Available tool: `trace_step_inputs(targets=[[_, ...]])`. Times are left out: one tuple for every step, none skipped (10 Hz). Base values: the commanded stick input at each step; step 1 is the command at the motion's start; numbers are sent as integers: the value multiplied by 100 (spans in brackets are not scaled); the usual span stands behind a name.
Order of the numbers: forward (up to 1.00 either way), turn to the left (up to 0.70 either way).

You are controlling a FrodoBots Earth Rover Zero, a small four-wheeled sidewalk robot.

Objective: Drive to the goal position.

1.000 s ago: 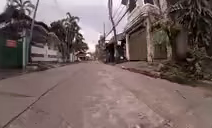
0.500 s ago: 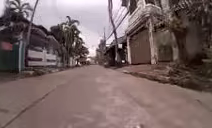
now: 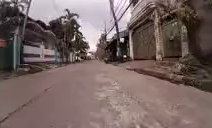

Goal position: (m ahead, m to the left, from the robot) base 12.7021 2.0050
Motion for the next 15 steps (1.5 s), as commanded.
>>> trace_step_inputs(targets=[[100, 4], [100, 4], [100, 4], [100, 4], [100, 4], [100, 4], [100, 4], [100, 4], [100, 4], [100, 4], [100, 4], [100, 4], [100, 4], [100, 4], [100, 4]])
